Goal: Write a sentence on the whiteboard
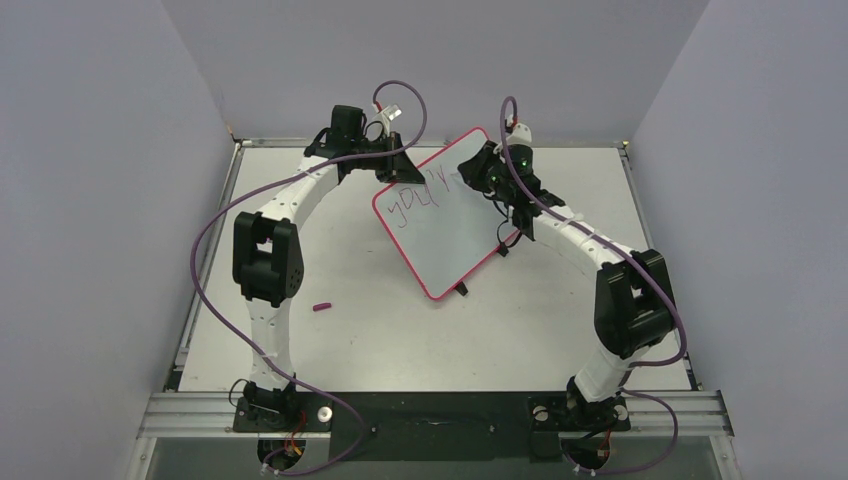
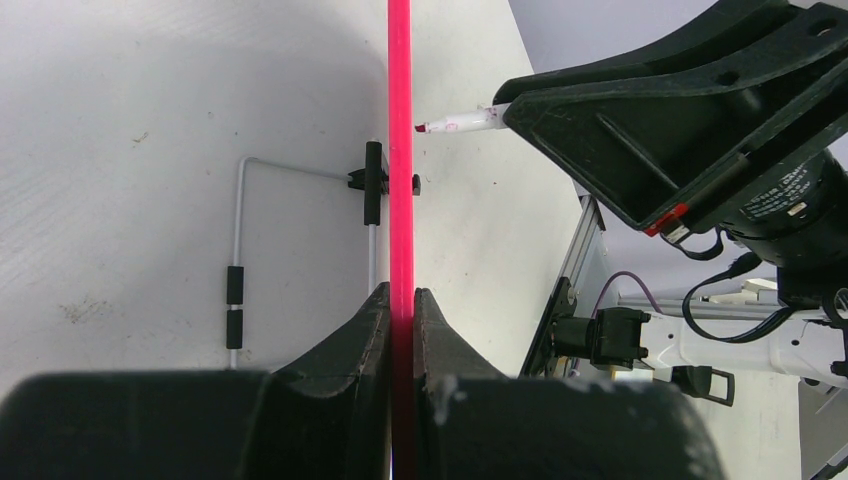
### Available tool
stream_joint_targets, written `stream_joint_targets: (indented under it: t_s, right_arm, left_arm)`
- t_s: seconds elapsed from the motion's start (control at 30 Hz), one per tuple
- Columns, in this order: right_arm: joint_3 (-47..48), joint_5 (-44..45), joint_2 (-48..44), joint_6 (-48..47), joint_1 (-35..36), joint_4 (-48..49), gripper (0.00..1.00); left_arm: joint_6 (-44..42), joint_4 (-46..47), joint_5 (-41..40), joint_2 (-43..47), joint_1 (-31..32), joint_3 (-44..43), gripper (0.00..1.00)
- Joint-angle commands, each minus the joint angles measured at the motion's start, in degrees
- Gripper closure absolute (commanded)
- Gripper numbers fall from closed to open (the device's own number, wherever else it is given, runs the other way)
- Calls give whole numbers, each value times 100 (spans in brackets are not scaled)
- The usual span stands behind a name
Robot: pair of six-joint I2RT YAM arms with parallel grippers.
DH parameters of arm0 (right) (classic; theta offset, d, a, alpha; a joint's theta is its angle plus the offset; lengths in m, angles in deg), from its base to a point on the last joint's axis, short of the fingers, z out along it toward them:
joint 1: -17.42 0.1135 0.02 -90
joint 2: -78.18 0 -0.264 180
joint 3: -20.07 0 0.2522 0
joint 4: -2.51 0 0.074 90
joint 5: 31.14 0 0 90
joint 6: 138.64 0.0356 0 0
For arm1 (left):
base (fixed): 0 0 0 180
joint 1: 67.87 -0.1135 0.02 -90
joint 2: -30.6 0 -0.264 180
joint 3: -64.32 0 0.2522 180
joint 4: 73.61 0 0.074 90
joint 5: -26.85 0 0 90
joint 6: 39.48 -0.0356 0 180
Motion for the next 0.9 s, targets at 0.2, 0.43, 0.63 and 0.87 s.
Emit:
stream_joint_targets:
  t_s: [0.2, 0.43, 0.63, 0.87]
  right_arm:
    - [338, -72, 110, 92, -4, 406, 100]
    - [291, -60, 166, 58, -13, 404, 100]
    - [301, -27, 222, 56, -49, 389, 100]
    - [411, -5, 305, 44, -190, 324, 100]
  left_arm:
    - [157, 458, 570, 539, 23, -243, 100]
    - [156, 457, 581, 543, 26, -248, 100]
    - [151, 449, 572, 541, 23, -243, 100]
    - [133, 440, 574, 537, 23, -248, 100]
